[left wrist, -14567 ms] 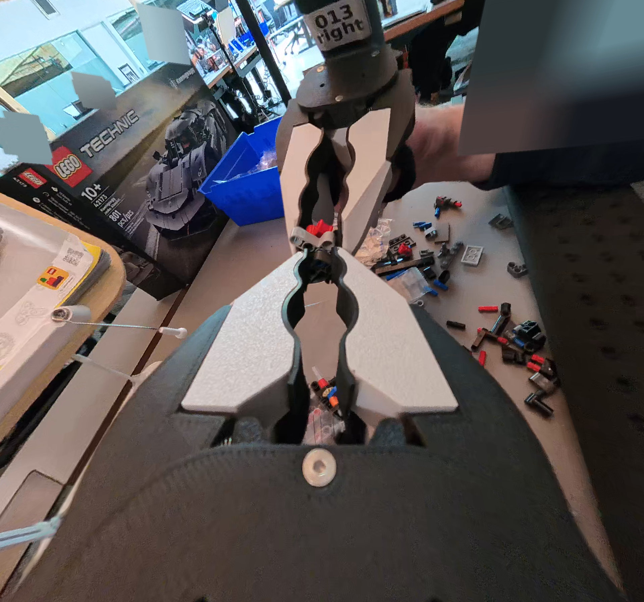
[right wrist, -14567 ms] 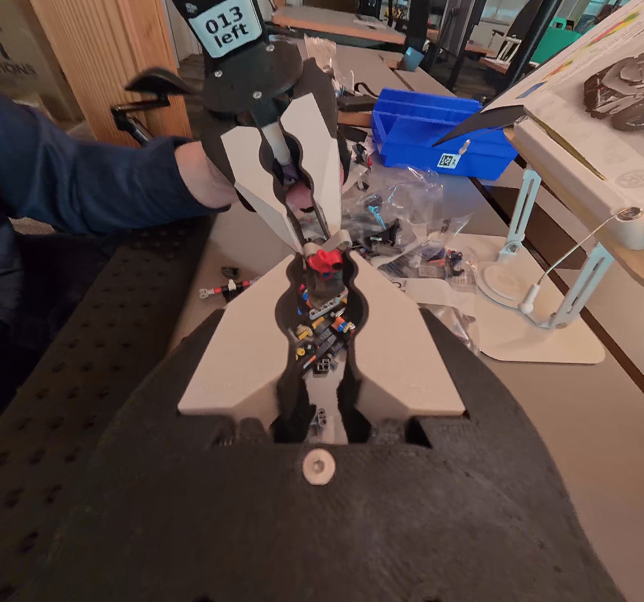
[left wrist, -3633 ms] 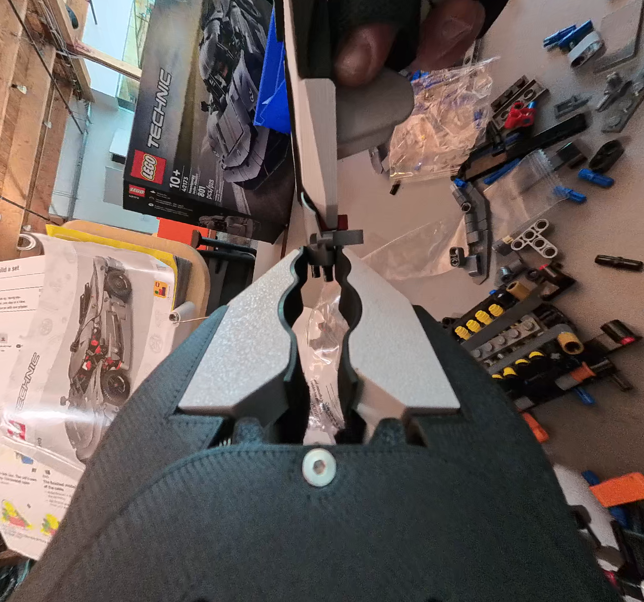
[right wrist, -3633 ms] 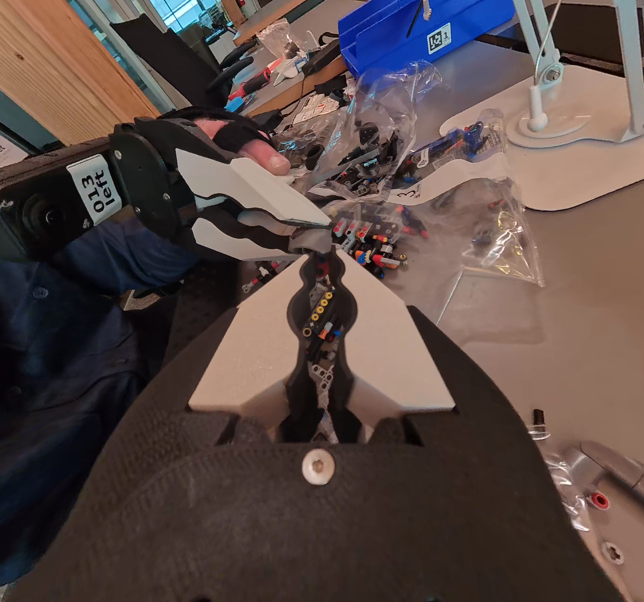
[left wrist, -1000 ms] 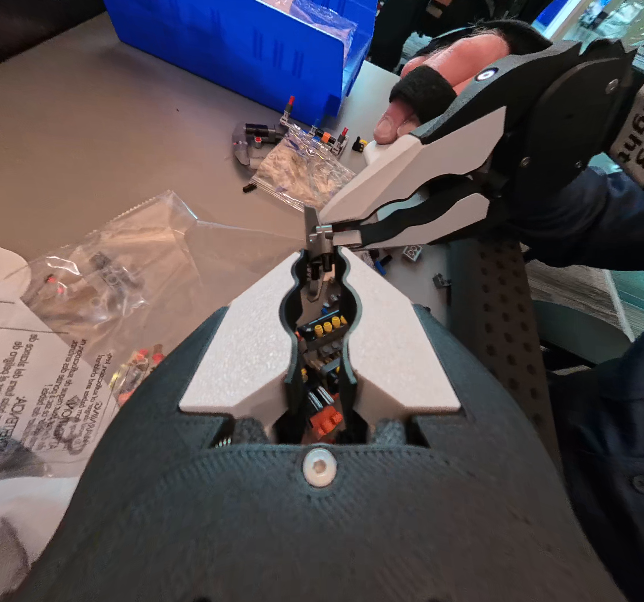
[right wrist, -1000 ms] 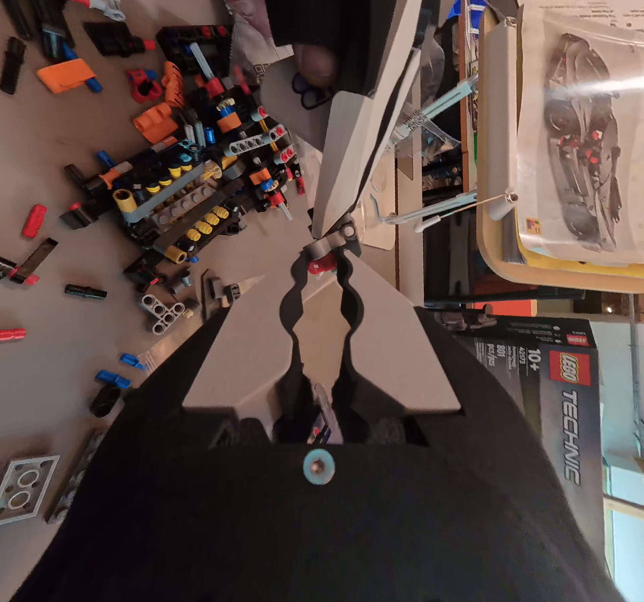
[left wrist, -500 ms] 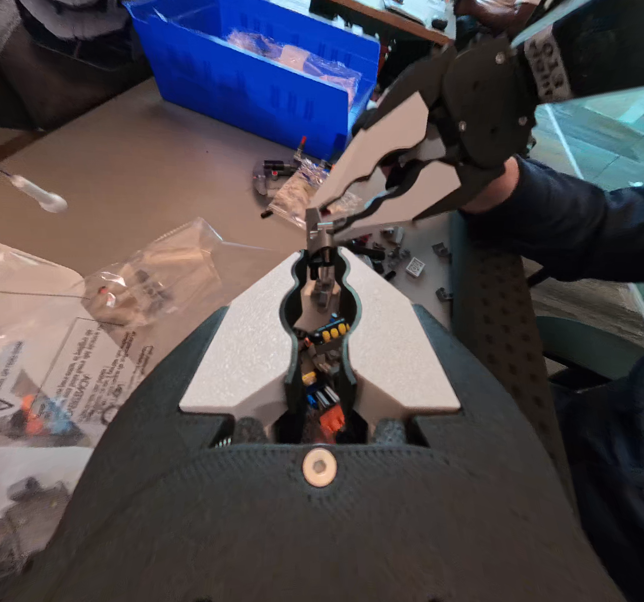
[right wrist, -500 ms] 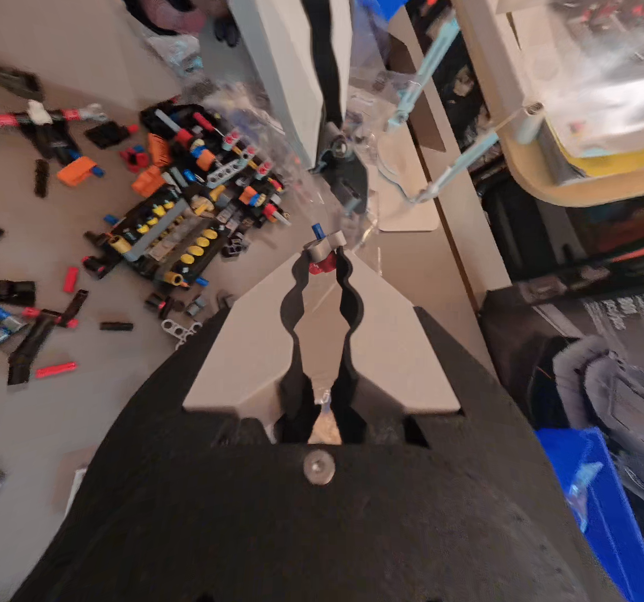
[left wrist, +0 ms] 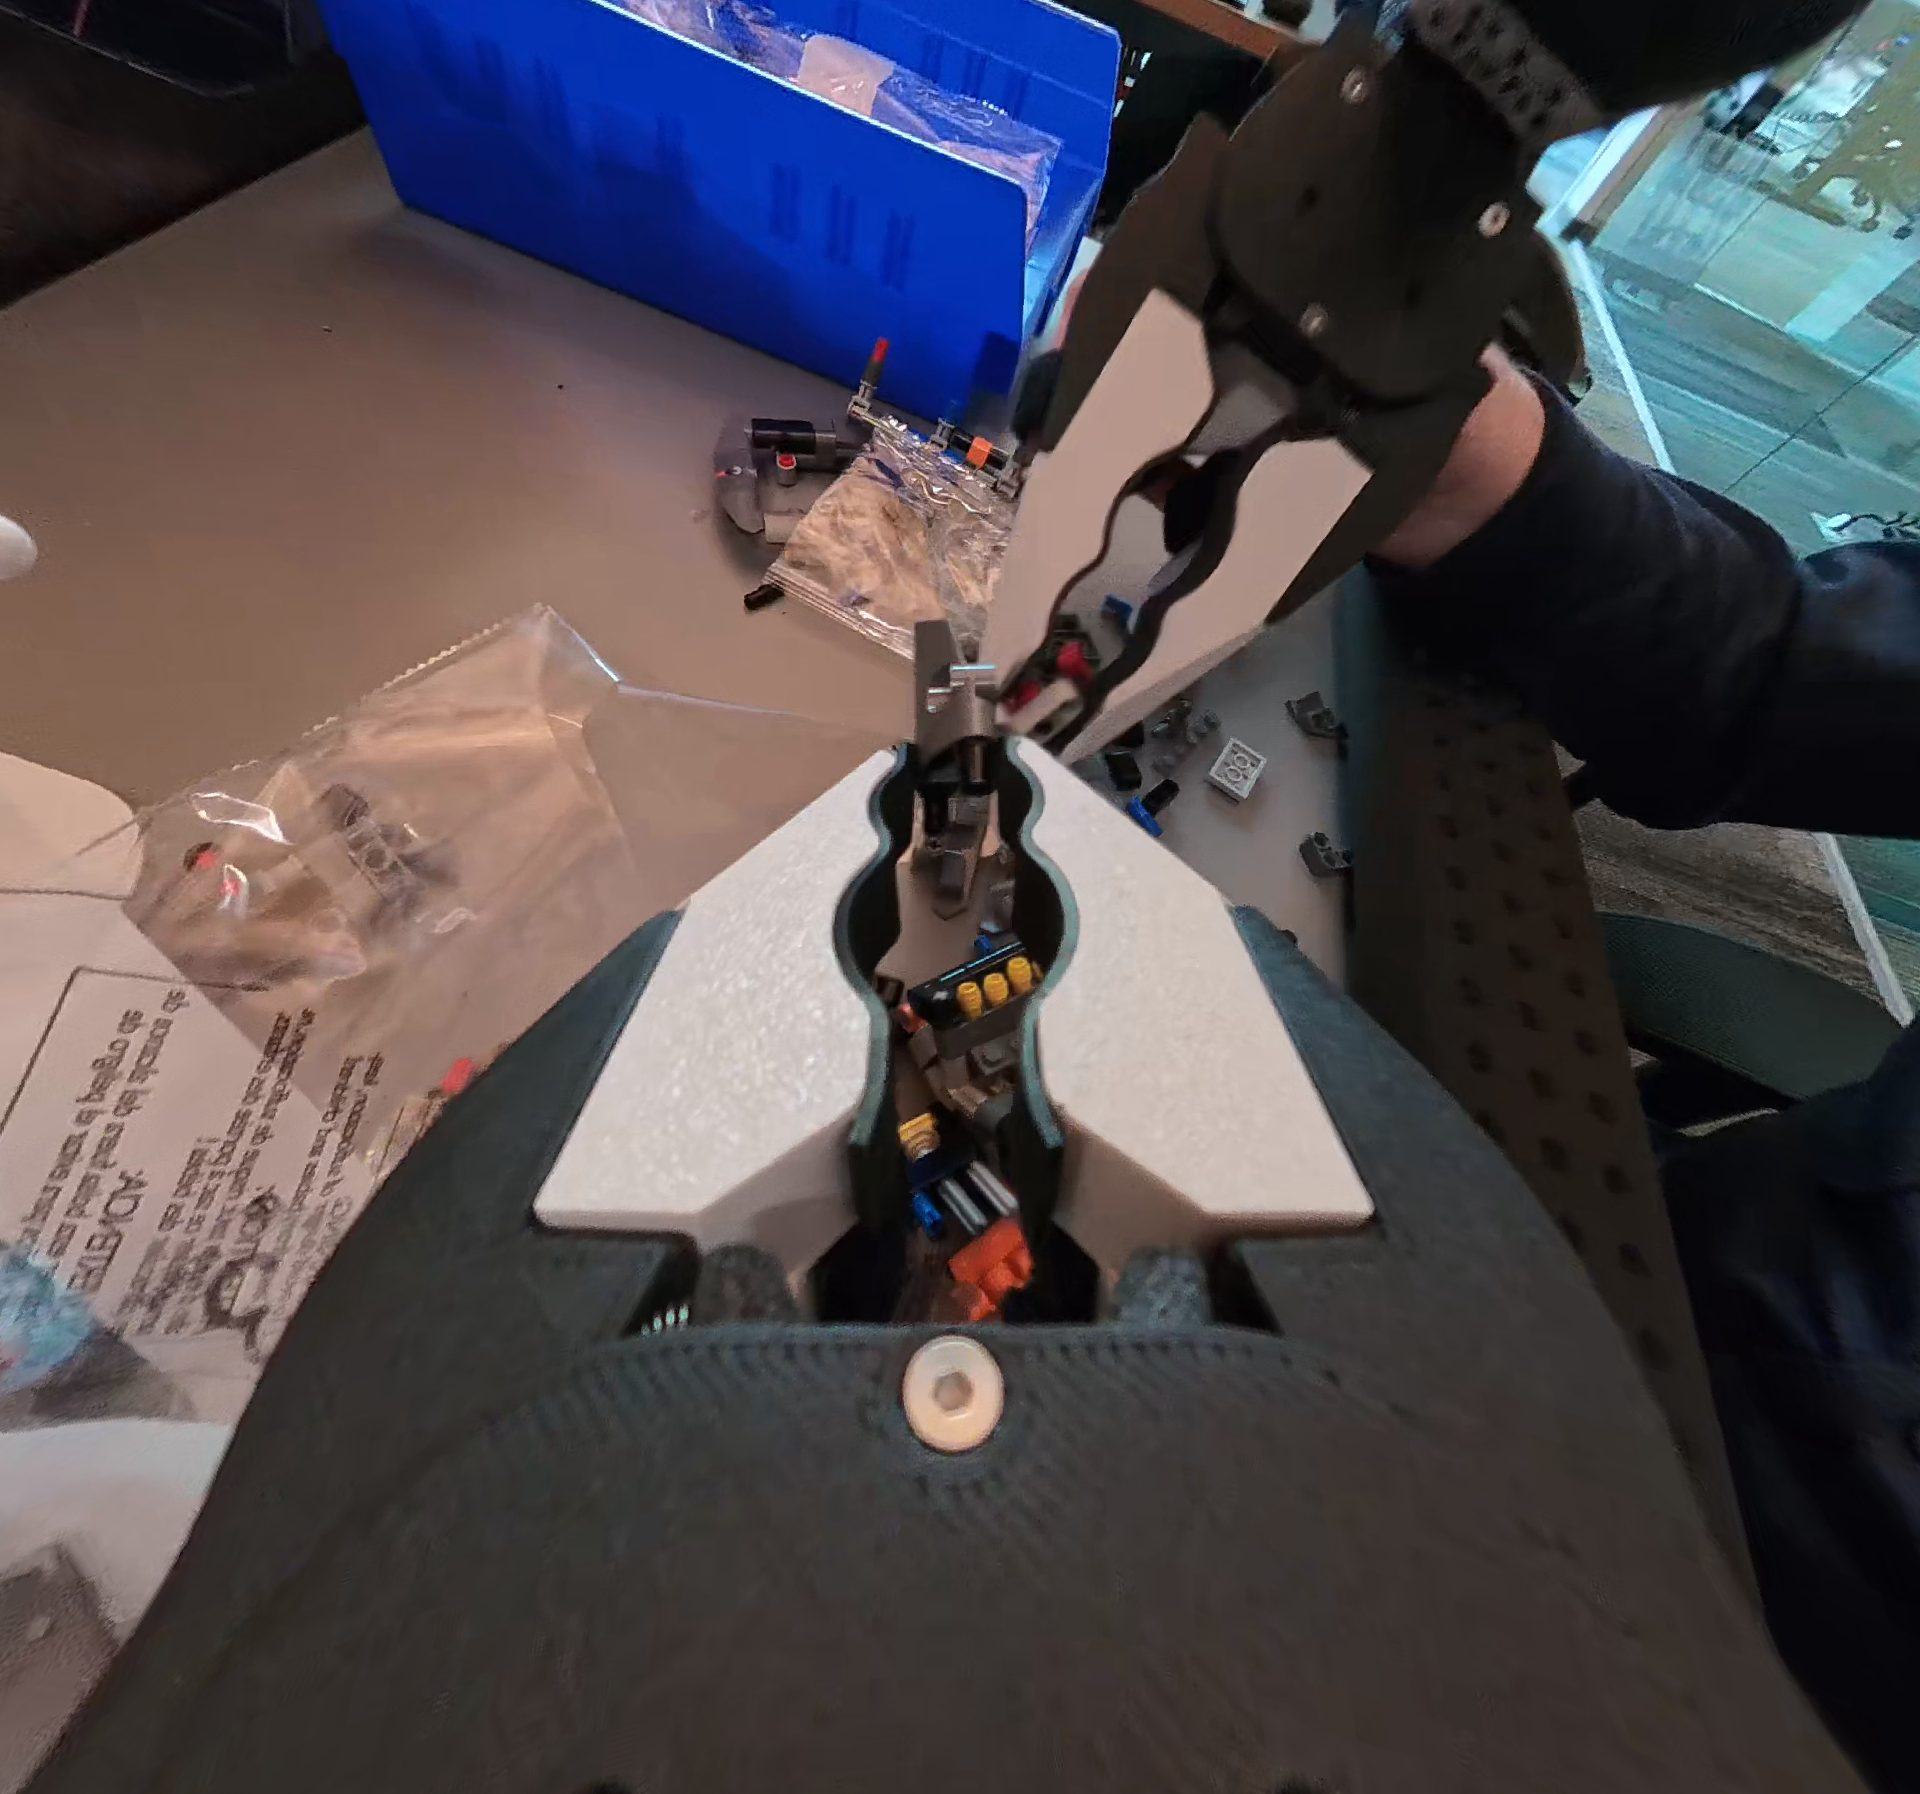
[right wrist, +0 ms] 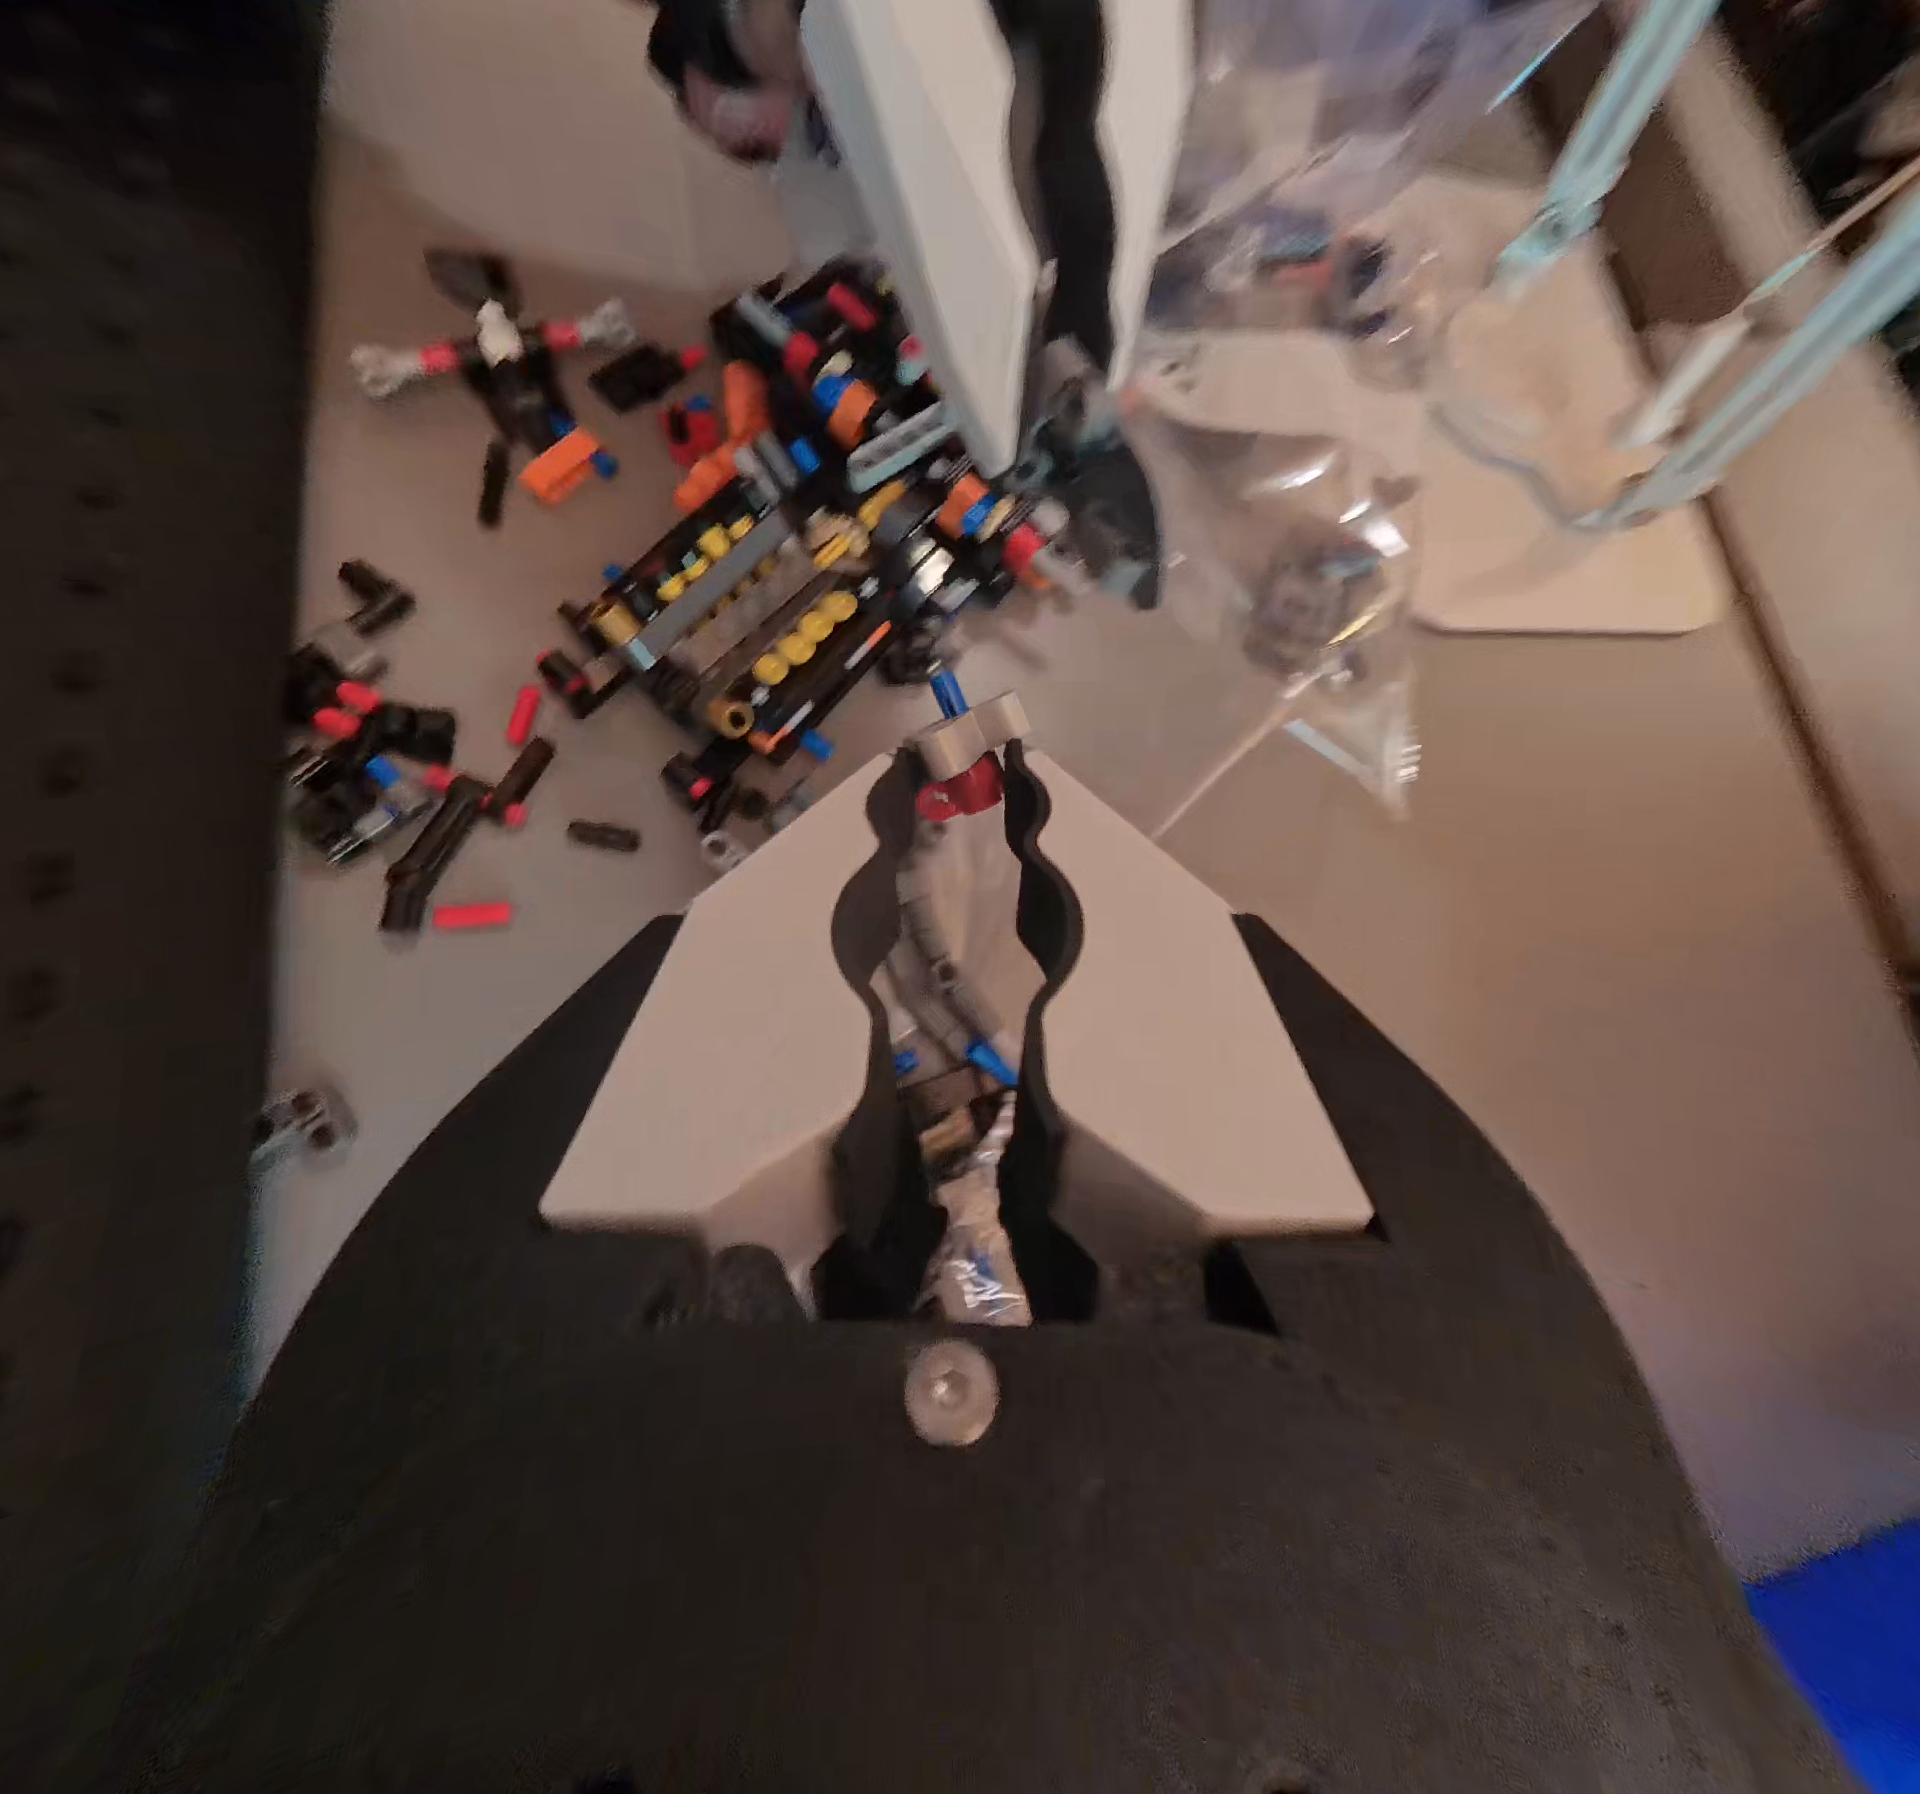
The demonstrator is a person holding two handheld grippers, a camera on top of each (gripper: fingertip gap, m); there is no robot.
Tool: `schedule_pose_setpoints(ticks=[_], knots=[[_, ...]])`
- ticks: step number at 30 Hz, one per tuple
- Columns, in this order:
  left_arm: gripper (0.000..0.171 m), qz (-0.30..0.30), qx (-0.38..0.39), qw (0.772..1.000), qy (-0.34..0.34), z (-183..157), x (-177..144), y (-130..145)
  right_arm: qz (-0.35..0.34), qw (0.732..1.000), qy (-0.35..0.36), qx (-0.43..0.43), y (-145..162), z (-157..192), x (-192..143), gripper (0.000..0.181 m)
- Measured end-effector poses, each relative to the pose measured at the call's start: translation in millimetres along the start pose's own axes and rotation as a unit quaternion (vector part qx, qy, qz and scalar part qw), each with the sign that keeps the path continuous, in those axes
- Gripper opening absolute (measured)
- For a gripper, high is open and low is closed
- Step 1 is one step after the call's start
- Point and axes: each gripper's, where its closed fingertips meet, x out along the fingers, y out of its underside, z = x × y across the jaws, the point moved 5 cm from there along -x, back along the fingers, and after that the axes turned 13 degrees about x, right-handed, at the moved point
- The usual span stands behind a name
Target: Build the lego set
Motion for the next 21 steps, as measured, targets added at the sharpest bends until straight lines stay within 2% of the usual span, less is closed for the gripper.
schedule_pose_setpoints(ticks=[3, 5, 7, 10, 13, 15, 17, 21], knots=[[0.012, -0.005, -0.013, 1.000, 0.017, -0.8, 2.2, 1.0, 0.067, 0.997, -0.022, -0.011, 16.6, 6.9, 14.4, 0.014], [0.012, -0.019, -0.025, 0.999, 0.036, -2.9, 2.6, -0.2, 0.076, 0.997, -0.024, -0.014, 16.8, 9.0, 18.4, 0.028], [0.012, -0.024, -0.031, 0.998, 0.048, -4.8, 3.3, -0.7, 0.052, 0.998, -0.012, -0.015, 10.1, 6.7, 13.7, 0.026], [0.012, -0.026, -0.034, 0.997, 0.057, -7.4, 5.8, -1.7, -0.020, 1.000, 0.010, 0.001, -8.0, -0.7, -0.3, 0.025], [0.012, -0.034, -0.044, 0.995, 0.077, -10.4, 9.1, -2.9, -0.085, 0.996, 0.017, 0.023, -22.4, -4.8, -9.5, 0.033], [0.012, -0.036, -0.044, 0.994, 0.090, -13.4, 11.7, -3.3, -0.081, 0.996, 0.030, 0.024, -21.6, -7.3, -7.6, 0.030], [0.012, -0.026, -0.035, 0.995, 0.091, -15.5, 14.1, -1.8, -0.070, 0.997, 0.028, 0.006, -19.4, -3.5, -3.4, 0.013], [0.012, -0.047, -0.024, 0.995, 0.085, -15.7, 10.6, -8.1, -0.084, 0.996, 0.009, 0.034, -21.7, -4.5, -5.8, 0.011]])
